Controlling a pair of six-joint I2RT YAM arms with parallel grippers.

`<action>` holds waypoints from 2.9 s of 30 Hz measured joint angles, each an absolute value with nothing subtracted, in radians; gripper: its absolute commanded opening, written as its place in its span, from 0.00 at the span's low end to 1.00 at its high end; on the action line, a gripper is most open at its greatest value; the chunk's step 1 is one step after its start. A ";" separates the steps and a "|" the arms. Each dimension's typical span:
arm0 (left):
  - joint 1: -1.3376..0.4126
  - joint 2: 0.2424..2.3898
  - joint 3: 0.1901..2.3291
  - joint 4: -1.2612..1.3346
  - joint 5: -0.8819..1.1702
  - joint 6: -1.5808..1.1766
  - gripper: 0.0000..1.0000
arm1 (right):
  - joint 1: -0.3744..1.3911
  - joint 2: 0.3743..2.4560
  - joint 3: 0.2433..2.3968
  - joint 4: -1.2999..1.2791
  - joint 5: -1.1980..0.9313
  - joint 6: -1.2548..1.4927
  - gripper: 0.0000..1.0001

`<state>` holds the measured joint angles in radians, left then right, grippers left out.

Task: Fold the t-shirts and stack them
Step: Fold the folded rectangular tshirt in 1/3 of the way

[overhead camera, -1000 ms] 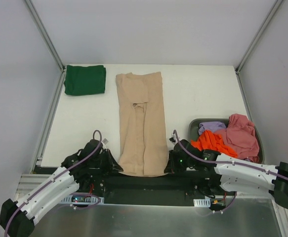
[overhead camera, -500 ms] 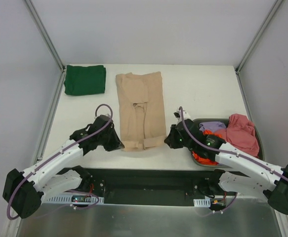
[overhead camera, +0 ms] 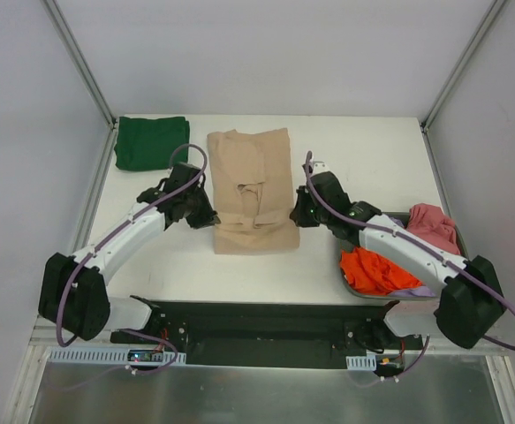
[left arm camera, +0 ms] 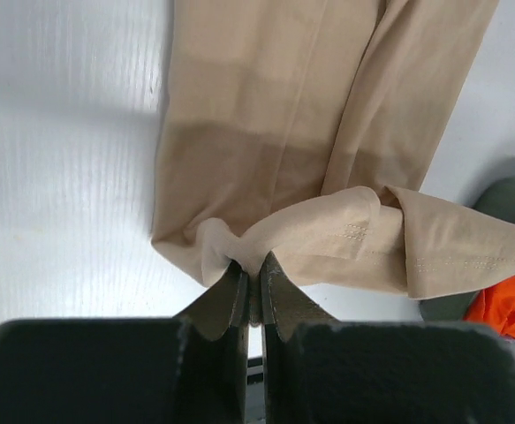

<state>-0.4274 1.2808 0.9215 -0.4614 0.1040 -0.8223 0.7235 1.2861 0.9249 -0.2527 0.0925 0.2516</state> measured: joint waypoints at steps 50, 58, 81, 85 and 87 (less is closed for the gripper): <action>-0.223 1.565 1.025 -0.360 0.285 -0.677 0.99 | 0.491 1.653 1.084 -0.107 -0.257 0.212 0.96; -0.233 1.551 0.873 -0.304 0.315 -0.700 0.77 | 0.529 1.640 1.024 -0.084 -0.279 0.265 0.96; -0.236 1.671 0.832 -0.205 0.400 -0.746 0.20 | 0.470 2.184 1.754 -0.184 -0.263 0.203 0.96; -0.237 1.618 0.816 -0.236 0.355 -0.745 0.41 | 0.465 2.022 1.587 -0.198 -0.232 0.167 0.96; -0.237 1.578 0.803 -0.260 0.323 -0.738 0.54 | 0.469 1.903 1.488 -0.199 -0.217 0.154 0.96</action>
